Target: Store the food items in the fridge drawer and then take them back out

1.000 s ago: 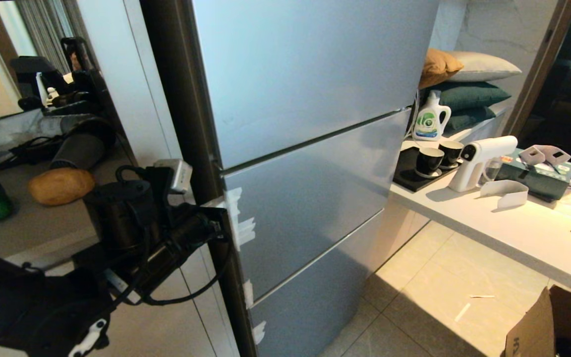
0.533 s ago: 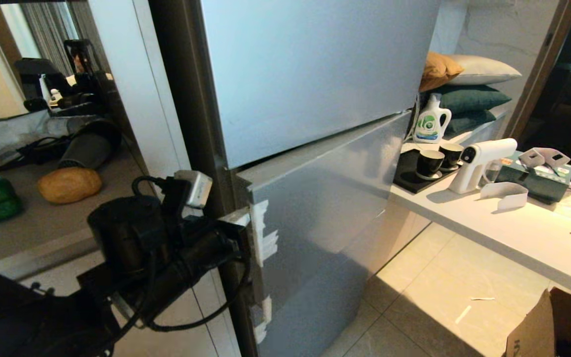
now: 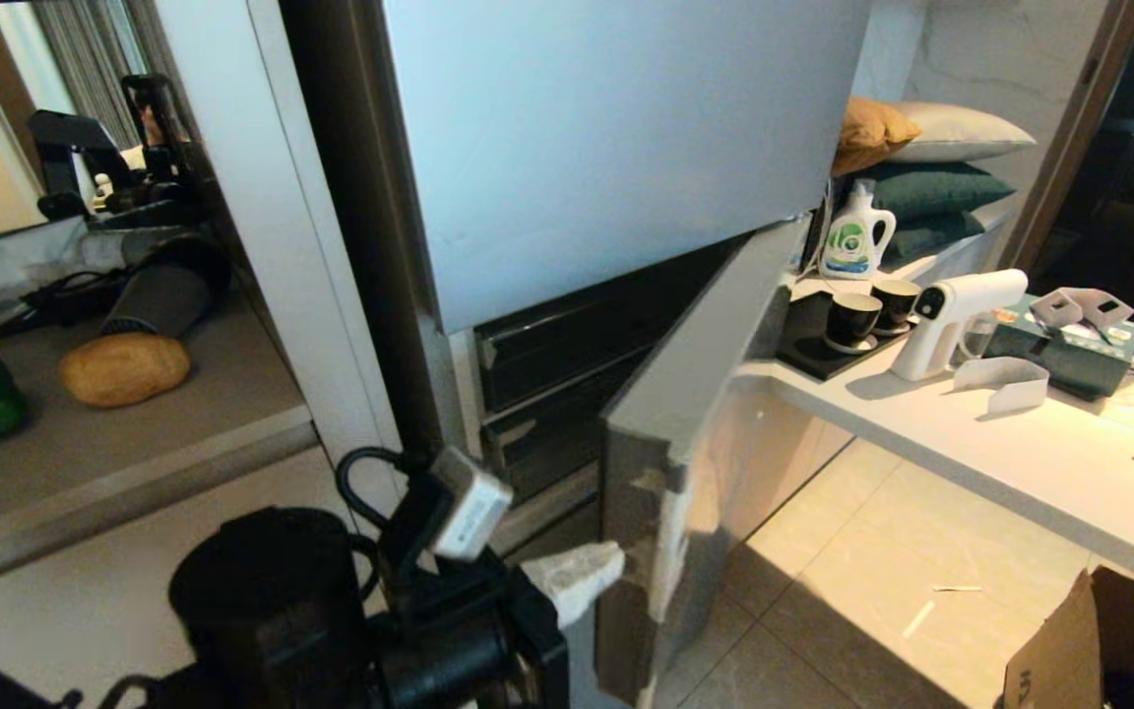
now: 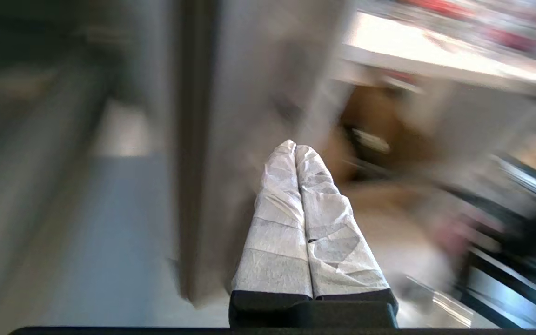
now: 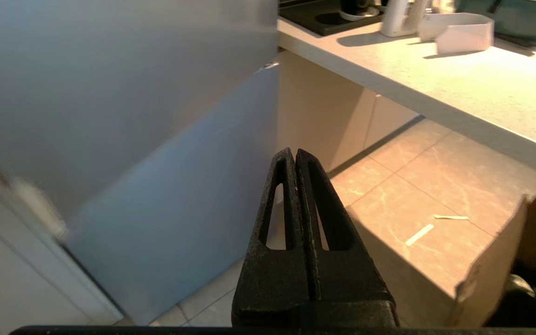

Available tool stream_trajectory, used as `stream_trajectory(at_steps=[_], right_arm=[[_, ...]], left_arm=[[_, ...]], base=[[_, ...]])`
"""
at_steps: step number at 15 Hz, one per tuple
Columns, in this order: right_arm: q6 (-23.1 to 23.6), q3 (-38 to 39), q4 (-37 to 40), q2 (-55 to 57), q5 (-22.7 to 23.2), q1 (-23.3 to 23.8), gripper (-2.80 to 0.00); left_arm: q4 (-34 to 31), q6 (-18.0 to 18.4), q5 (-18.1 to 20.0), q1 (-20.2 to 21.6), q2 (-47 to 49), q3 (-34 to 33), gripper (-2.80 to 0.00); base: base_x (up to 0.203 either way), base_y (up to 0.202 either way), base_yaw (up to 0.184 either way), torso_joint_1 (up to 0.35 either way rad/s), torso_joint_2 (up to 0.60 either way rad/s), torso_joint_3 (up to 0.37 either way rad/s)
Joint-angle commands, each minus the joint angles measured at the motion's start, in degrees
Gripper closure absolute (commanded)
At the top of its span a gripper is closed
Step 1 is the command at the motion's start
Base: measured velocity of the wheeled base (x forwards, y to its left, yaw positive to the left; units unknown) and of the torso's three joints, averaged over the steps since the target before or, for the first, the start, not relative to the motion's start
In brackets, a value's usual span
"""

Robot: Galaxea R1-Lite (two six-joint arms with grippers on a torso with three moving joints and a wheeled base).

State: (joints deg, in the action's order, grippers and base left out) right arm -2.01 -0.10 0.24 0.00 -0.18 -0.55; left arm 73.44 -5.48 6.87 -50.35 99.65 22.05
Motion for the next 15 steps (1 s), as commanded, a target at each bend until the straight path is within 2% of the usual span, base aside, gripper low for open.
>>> stream_trajectory(at_steps=[1,3,7,11,13,15], right_arm=[[0.0,0.0,0.0,0.0,0.0,0.0,0.00],[0.0,0.0,0.0,0.0,0.0,0.0,0.00],[0.0,0.0,0.0,0.0,0.0,0.0,0.00],[0.0,0.0,0.0,0.0,0.0,0.0,0.00],[0.0,0.0,0.0,0.0,0.0,0.0,0.00],[0.1,0.0,0.0,0.0,0.0,0.0,0.00]], left_arm=[[0.8,-1.6,1.9,-7.6,-4.2,-3.4,0.00],[1.0,-2.5,1.2,-8.3,-4.8,-4.4,0.00],[1.0,-2.6,-8.3,-6.5,-3.8,-1.9,0.00],[1.0,-2.3,-12.1,-6.4,-8.0,-0.1,0.00],[0.5,-0.9,-14.8,-6.2,-12.5,1.5,0.00],[-1.7,2.2,-17.9,-4.6,-18.2,2.1,0.00]], base=[[0.000,0.000,0.000,0.000,0.00,0.000],[0.000,0.000,0.000,0.000,0.00,0.000],[0.000,0.000,0.000,0.000,0.00,0.000],[0.000,0.000,0.000,0.000,0.00,0.000],[0.000,0.000,0.000,0.000,0.00,0.000],[0.000,0.000,0.000,0.000,0.00,0.000]])
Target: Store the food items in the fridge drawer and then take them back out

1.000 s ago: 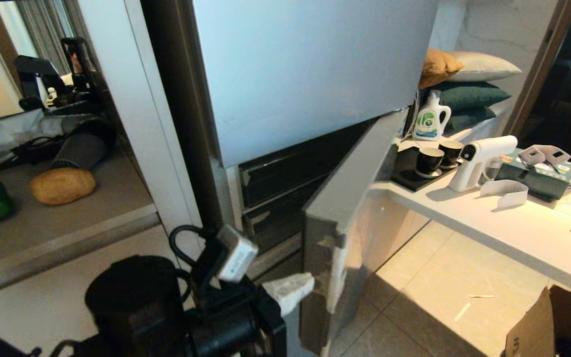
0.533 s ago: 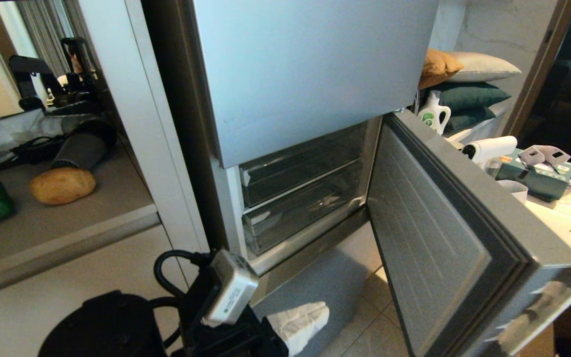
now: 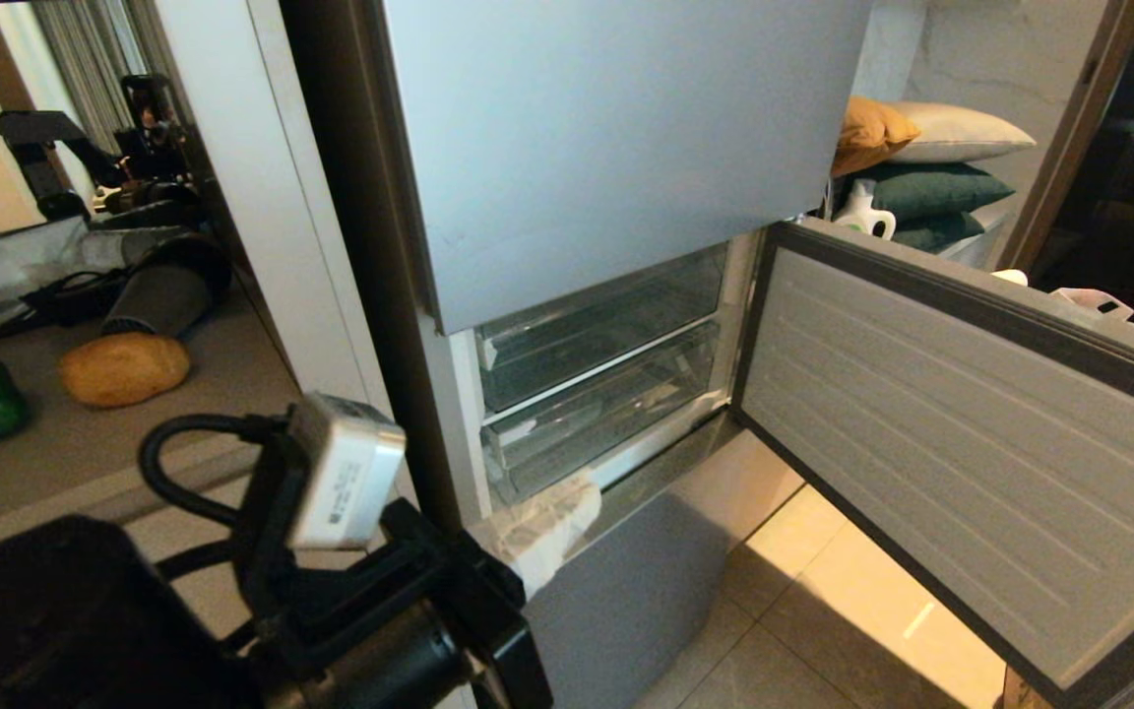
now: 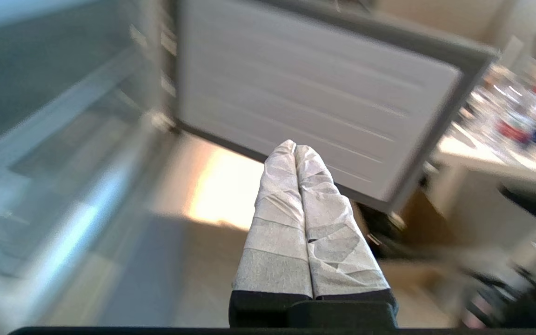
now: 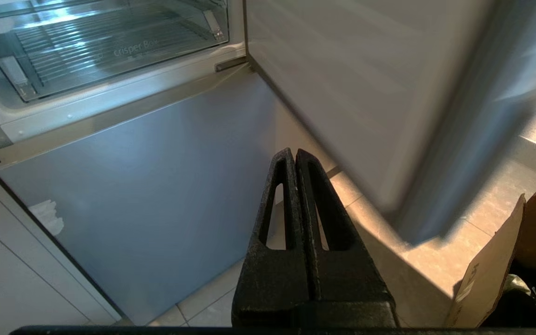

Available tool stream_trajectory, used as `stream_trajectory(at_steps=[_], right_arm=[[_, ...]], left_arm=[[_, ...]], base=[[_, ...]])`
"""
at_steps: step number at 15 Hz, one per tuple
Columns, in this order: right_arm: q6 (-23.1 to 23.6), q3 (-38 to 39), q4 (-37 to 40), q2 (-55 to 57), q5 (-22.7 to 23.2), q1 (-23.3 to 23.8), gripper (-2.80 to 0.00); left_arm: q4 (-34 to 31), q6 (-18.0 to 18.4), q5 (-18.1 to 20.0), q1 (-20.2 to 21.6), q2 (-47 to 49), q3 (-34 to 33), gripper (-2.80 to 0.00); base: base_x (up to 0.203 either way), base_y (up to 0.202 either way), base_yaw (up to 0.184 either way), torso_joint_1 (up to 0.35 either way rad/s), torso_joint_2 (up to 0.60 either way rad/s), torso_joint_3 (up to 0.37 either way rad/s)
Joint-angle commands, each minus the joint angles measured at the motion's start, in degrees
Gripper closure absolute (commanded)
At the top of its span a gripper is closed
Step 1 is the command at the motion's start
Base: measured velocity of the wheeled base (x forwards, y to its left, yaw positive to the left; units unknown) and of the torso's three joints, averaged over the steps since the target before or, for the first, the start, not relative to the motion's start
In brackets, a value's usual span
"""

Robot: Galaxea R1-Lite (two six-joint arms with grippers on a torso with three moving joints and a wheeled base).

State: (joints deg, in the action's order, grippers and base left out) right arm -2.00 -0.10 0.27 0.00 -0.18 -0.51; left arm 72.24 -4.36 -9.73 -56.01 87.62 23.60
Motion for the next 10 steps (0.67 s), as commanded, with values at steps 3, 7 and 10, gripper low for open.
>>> stream_trajectory(at_steps=[3,7,10], right_arm=[[0.0,0.0,0.0,0.0,0.0,0.0,0.00],[0.1,0.0,0.0,0.0,0.0,0.0,0.00],[0.1,0.0,0.0,0.0,0.0,0.0,0.00]], left_arm=[[-4.8,3.1,-3.7,13.0,-15.9,-0.1,0.00],[-11.0,4.3,-4.3,38.9,-31.1,-6.2,0.00],[-24.2,5.0,-3.6,45.6,-44.2,-17.6,0.00]], base=[[0.000,0.000,0.000,0.000,0.00,0.000],[0.000,0.000,0.000,0.000,0.00,0.000],[0.000,0.000,0.000,0.000,0.00,0.000]])
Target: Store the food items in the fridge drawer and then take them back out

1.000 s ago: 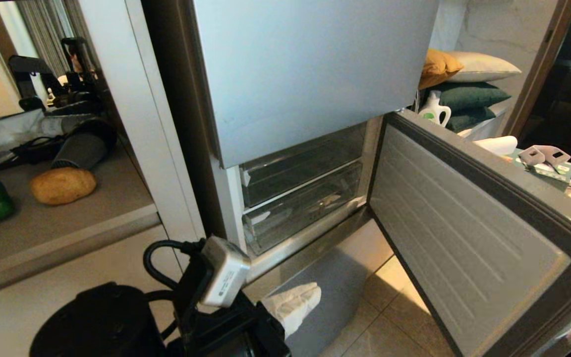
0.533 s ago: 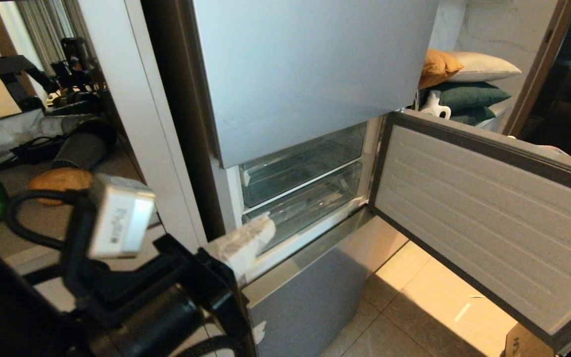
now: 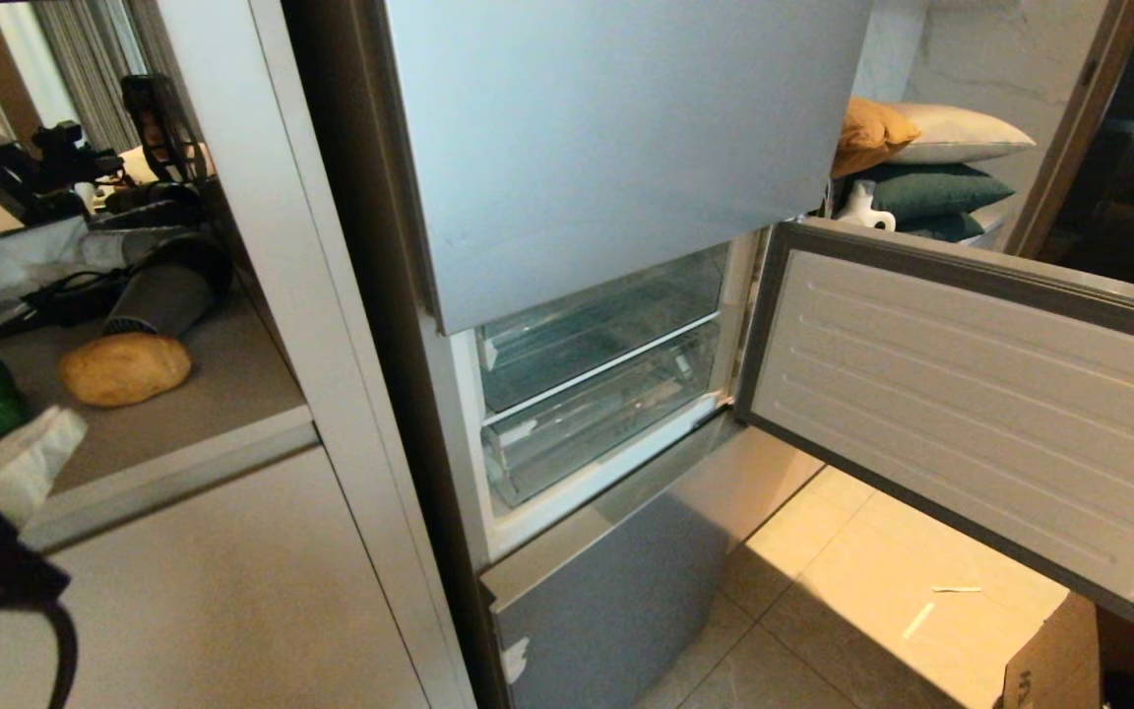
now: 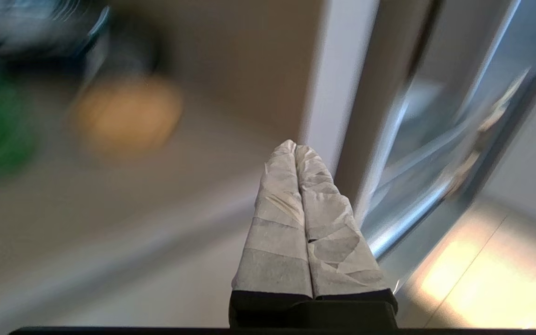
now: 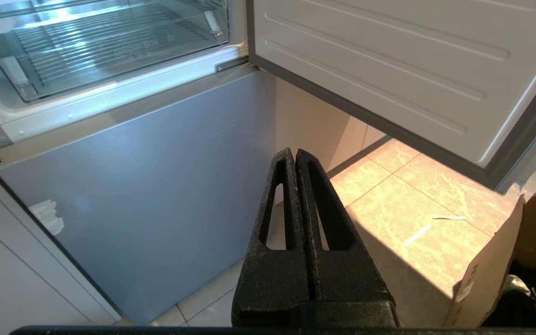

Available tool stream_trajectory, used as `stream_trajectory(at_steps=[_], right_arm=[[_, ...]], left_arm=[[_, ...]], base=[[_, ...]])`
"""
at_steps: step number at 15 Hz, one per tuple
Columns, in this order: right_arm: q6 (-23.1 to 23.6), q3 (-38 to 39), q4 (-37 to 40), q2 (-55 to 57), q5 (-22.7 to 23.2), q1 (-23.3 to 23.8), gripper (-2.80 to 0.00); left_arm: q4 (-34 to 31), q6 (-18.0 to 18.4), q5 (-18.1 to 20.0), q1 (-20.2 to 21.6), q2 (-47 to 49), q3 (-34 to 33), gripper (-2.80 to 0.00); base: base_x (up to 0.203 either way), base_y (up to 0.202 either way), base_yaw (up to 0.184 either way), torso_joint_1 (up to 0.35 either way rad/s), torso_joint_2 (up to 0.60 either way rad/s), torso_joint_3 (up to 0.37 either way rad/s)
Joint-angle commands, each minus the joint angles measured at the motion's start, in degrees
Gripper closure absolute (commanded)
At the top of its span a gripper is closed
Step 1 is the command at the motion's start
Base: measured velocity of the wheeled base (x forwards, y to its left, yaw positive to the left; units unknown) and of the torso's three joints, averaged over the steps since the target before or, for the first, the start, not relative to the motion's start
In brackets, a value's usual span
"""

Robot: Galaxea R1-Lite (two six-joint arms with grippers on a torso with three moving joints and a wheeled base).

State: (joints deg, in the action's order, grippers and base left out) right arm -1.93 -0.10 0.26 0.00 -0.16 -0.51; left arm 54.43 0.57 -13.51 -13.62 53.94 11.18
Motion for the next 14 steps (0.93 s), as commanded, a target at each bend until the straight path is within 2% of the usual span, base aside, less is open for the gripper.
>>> stream_trajectory(at_steps=[1,3,6,7,8,9,12,13,14], right_arm=[[0.0,0.0,0.0,0.0,0.0,0.0,0.00],[0.0,0.0,0.0,0.0,0.0,0.0,0.00],[0.1,0.0,0.0,0.0,0.0,0.0,0.00],[0.1,0.0,0.0,0.0,0.0,0.0,0.00],[0.1,0.0,0.0,0.0,0.0,0.0,0.00],[0.1,0.0,0.0,0.0,0.0,0.0,0.00],[0.1,0.0,0.0,0.0,0.0,0.0,0.00],[0.1,0.0,0.0,0.0,0.0,0.0,0.00],[0.3,0.0,0.0,0.0,0.0,0.0,0.00]], left_arm=[[-13.8,0.2,1.0,3.7,-14.3,-7.6,0.00],[-28.6,0.3,3.2,4.3,-22.7,-10.0,0.00],[-47.2,0.2,3.4,4.9,-36.1,-9.6,0.00],[-50.1,0.0,0.8,5.2,-37.9,-9.2,0.00],[-50.8,-0.2,-4.0,5.4,-37.9,-9.2,0.00],[-51.5,0.0,-5.0,6.6,-37.4,-9.1,0.00],[-56.0,1.3,-1.7,11.8,-37.3,-7.8,0.00],[-56.5,1.4,-1.1,14.2,-38.0,-7.6,0.00],[-56.5,1.9,-0.5,15.0,-39.9,-7.8,0.00]], base=[[0.000,0.000,0.000,0.000,0.00,0.000],[0.000,0.000,0.000,0.000,0.00,0.000],[0.000,0.000,0.000,0.000,0.00,0.000],[0.000,0.000,0.000,0.000,0.00,0.000],[0.000,0.000,0.000,0.000,0.00,0.000],[0.000,0.000,0.000,0.000,0.00,0.000],[0.000,0.000,0.000,0.000,0.00,0.000],[0.000,0.000,0.000,0.000,0.00,0.000],[0.000,0.000,0.000,0.000,0.00,0.000]])
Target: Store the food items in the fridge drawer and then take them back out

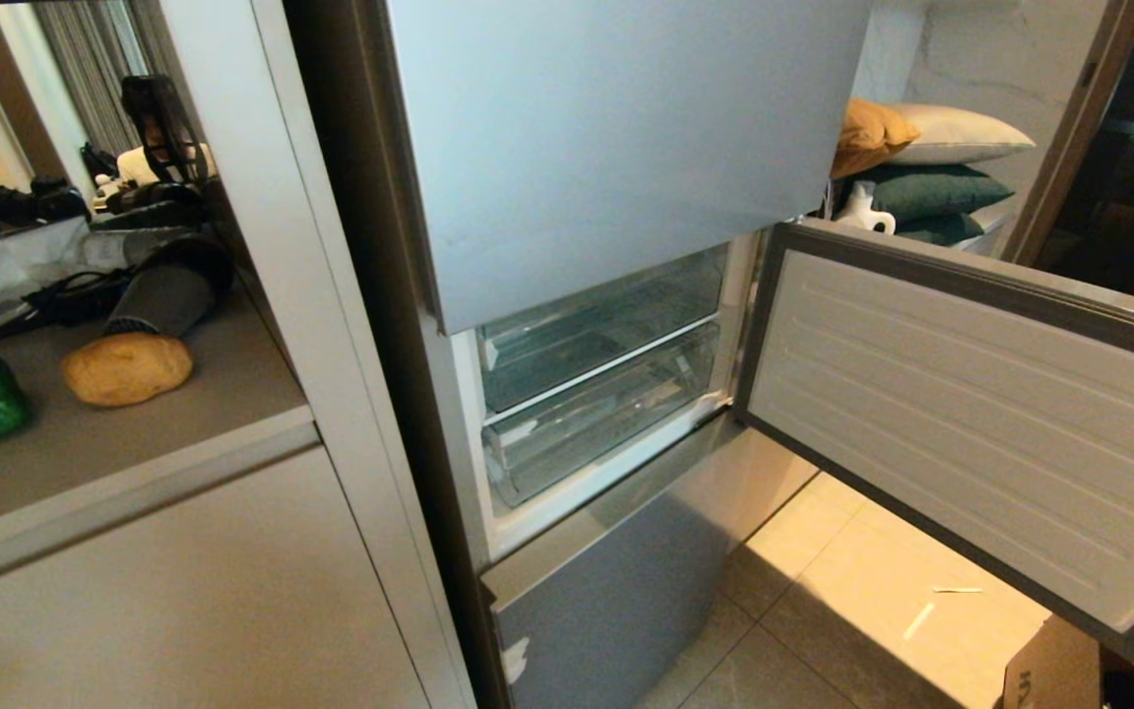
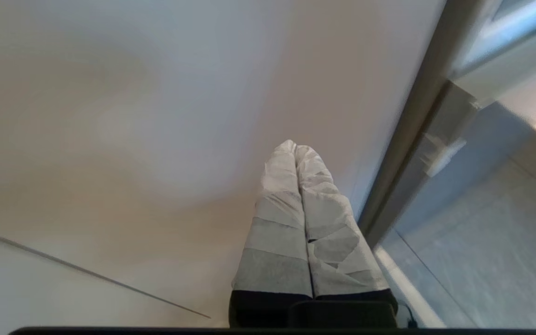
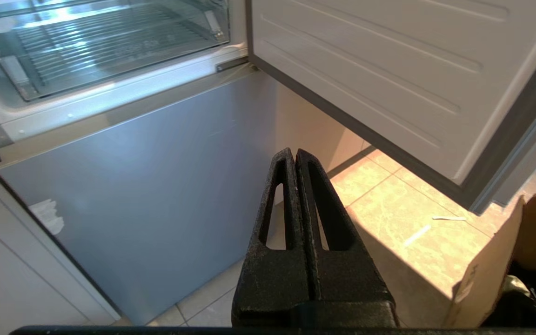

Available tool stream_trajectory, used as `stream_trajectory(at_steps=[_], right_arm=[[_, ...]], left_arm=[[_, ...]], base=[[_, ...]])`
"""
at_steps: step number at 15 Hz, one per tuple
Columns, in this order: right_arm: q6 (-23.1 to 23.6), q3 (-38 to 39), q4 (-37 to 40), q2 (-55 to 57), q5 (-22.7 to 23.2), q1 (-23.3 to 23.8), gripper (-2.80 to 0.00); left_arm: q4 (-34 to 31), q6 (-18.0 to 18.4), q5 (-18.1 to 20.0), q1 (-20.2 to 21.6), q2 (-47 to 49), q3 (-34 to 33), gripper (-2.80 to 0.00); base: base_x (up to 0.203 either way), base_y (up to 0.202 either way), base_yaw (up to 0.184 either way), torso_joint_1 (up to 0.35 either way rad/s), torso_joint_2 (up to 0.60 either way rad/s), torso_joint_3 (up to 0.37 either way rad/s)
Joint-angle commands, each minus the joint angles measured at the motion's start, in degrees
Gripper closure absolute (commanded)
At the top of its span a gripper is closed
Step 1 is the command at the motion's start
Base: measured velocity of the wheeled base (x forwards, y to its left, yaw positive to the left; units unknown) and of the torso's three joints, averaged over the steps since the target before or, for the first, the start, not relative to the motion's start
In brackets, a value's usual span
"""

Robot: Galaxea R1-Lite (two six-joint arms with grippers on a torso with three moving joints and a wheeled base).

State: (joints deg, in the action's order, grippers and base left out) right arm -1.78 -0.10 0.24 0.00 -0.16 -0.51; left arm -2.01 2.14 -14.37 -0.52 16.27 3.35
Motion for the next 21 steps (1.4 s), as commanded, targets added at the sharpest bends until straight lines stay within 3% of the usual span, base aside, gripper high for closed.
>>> stream_trajectory(at_steps=[1,3,5,10,21], right_arm=[[0.2,0.0,0.0,0.0,0.0,0.0,0.00],[0.0,0.0,0.0,0.0,0.0,0.0,0.00],[-0.1,0.0,0.0,0.0,0.0,0.0,0.00],[-0.2,0.0,0.0,0.0,0.0,0.0,0.00],[-0.1,0.0,0.0,0.0,0.0,0.0,0.00]], left_arm=[[-0.3,1.1,3.0,1.6,-5.4,0.0,0.00],[-1.4,2.8,13.5,0.9,-12.9,-0.9,0.00],[-2.9,3.3,17.1,0.5,-16.3,-1.4,0.00],[-2.9,-1.6,14.4,0.4,-16.2,-1.5,0.00],[-2.8,-1.9,14.2,0.4,-16.3,-1.5,0.00]], base=[[0.000,0.000,0.000,0.000,0.00,0.000],[0.000,0.000,0.000,0.000,0.00,0.000],[0.000,0.000,0.000,0.000,0.00,0.000],[0.000,0.000,0.000,0.000,0.00,0.000],[0.000,0.000,0.000,-0.125,0.31,0.178]])
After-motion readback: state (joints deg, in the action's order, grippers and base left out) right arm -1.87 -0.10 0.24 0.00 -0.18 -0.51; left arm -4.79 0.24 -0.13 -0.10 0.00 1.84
